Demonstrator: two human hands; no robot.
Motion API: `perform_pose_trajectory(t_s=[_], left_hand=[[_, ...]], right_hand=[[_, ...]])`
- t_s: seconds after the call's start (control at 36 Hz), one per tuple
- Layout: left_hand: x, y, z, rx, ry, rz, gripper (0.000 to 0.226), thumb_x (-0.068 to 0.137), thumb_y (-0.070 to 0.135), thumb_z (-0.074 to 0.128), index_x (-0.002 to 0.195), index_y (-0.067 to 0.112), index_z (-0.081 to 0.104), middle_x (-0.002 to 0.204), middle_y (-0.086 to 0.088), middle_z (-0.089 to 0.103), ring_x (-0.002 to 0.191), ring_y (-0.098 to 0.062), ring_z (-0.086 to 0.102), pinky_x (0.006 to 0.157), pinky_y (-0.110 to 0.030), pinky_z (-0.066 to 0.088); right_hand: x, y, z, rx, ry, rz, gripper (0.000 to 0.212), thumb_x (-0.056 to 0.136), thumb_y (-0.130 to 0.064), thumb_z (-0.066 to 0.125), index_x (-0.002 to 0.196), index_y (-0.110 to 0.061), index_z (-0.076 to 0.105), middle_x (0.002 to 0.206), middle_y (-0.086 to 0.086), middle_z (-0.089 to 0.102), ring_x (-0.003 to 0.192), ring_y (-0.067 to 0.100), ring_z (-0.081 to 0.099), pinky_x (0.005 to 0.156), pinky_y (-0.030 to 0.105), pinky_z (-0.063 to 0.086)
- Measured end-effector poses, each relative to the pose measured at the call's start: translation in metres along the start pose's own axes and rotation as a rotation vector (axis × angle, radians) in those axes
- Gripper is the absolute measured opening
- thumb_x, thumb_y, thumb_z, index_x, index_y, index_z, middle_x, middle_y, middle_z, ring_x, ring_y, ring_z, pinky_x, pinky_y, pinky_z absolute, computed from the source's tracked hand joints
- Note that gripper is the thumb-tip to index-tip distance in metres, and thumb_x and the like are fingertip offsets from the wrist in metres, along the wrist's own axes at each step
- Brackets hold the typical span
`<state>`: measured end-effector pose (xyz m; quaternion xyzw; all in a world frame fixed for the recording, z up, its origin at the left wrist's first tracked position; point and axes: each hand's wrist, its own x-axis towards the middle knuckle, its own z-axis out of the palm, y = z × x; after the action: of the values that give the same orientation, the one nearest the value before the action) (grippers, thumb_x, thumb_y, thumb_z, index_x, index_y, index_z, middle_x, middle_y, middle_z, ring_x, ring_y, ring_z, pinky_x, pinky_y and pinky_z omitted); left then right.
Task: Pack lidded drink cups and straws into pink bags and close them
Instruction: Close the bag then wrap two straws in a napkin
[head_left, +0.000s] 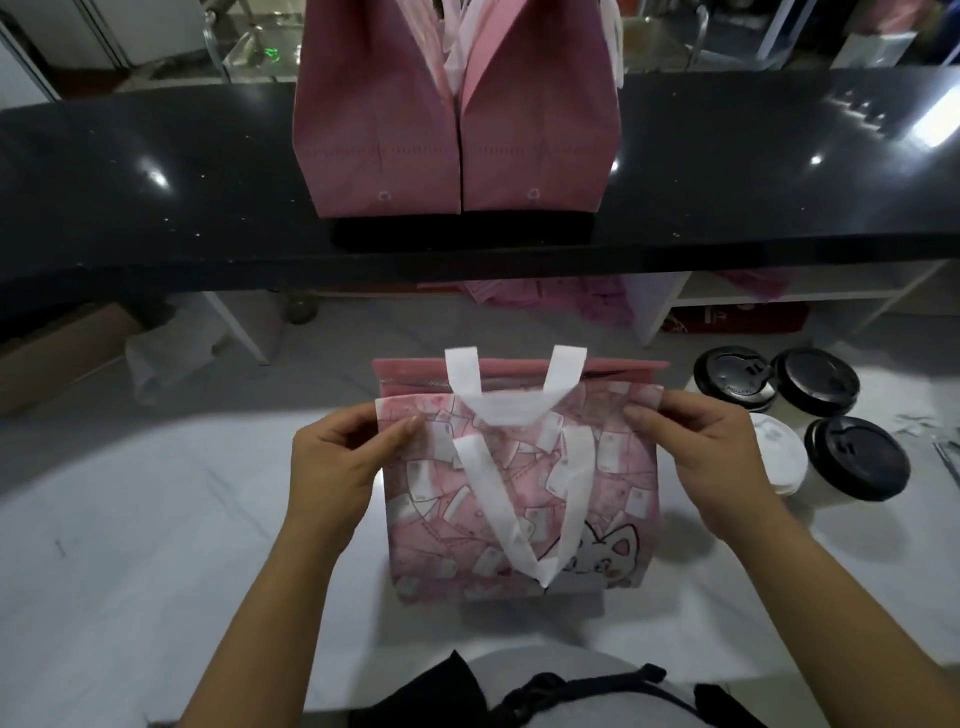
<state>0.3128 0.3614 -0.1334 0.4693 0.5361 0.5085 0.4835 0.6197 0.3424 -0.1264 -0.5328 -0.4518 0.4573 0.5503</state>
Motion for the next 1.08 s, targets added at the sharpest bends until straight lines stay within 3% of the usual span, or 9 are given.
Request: perform_pose_trajectory(t_s=[0.17,0.36,0.47,0.56,0.69,0.78,0.83,0.92,1.08], left_hand=[[0.009,0.007,0.007,-0.048,0.037,0.029,0.016,0.074,0.026,0.081,0.089,0.032,0.076,0.093,0.002,0.078,0.086,-0.018,0.076,0.064,-0.026,0.061],[0.017,0.004,0.003,-0.074,0.032,-0.034,0.047,0.069,0.026,0.085,0.108,0.035,0.06,0.075,-0.01,0.072,0.078,-0.03,0.076,0.061,-0.032,0.061],[0.02,0.003,-0.001,-0.027,-0.045,-0.088,0.051,0.072,0.027,0.081,0.117,0.041,0.062,0.084,-0.017,0.07,0.082,-0.026,0.076,0.066,-0.031,0.062],[0.019,0.004,-0.007,-0.006,-0.133,-0.106,0.044,0.074,0.029,0.079,0.116,0.034,0.068,0.1,0.0,0.076,0.093,-0.021,0.075,0.065,-0.031,0.062],[0.021,0.009,-0.02,-0.051,-0.342,-0.123,0.047,0.076,0.025,0.078,0.118,0.039,0.064,0.113,-0.004,0.074,0.103,-0.026,0.073,0.074,-0.034,0.062],[0.023,0.011,-0.025,-0.012,-0.424,-0.105,0.039,0.08,0.02,0.076,0.114,0.039,0.067,0.112,-0.001,0.073,0.103,-0.024,0.072,0.075,-0.03,0.061],[0.025,0.011,-0.027,0.034,-0.444,-0.073,0.03,0.087,0.01,0.074,0.104,0.034,0.072,0.107,0.003,0.073,0.102,-0.019,0.071,0.074,-0.027,0.06],[0.027,0.01,-0.029,0.114,-0.47,-0.018,0.052,0.093,-0.015,0.054,0.088,0.031,0.077,0.094,0.009,0.07,0.091,-0.009,0.067,0.069,-0.023,0.057],[0.028,0.012,-0.032,0.16,-0.499,0.016,0.046,0.091,-0.014,0.058,0.078,0.025,0.079,0.085,0.007,0.069,0.086,-0.01,0.067,0.065,-0.025,0.057]], right_hand=[[0.009,0.001,0.008,0.016,0.132,0.008,0.02,0.079,-0.009,0.08,0.084,-0.028,0.081,0.087,-0.001,0.078,0.082,0.014,0.074,0.072,0.022,0.058],[0.011,-0.001,0.006,0.082,0.141,0.045,0.031,0.082,0.001,0.075,0.097,-0.023,0.064,0.074,0.004,0.074,0.072,0.018,0.072,0.063,0.025,0.058],[0.013,0.001,-0.002,0.062,0.033,0.058,0.041,0.084,0.001,0.073,0.11,-0.03,0.067,0.07,0.006,0.069,0.07,0.019,0.069,0.068,0.026,0.057],[0.014,-0.001,-0.01,0.048,-0.124,0.065,0.053,0.084,0.004,0.068,0.119,-0.037,0.066,0.071,0.006,0.066,0.075,0.021,0.068,0.074,0.027,0.058],[0.013,-0.013,-0.015,-0.025,-0.33,0.058,0.05,0.083,-0.007,0.068,0.128,-0.028,0.061,0.105,0.012,0.073,0.093,0.024,0.068,0.08,0.034,0.059],[0.013,-0.018,-0.015,-0.059,-0.346,0.046,0.041,0.084,-0.008,0.068,0.12,-0.028,0.066,0.109,0.008,0.073,0.093,0.022,0.068,0.08,0.032,0.058],[0.014,-0.017,-0.015,-0.067,-0.339,0.026,0.04,0.086,0.005,0.064,0.107,-0.029,0.072,0.102,0.004,0.075,0.092,0.018,0.068,0.078,0.027,0.057],[0.014,-0.015,-0.014,-0.139,-0.307,-0.001,0.057,0.083,0.022,0.055,0.09,-0.029,0.079,0.096,-0.002,0.075,0.092,0.011,0.069,0.077,0.02,0.055],[0.012,-0.012,-0.014,-0.158,-0.253,0.008,0.052,0.079,0.021,0.062,0.081,-0.027,0.081,0.09,0.002,0.077,0.089,0.013,0.071,0.079,0.021,0.056]])
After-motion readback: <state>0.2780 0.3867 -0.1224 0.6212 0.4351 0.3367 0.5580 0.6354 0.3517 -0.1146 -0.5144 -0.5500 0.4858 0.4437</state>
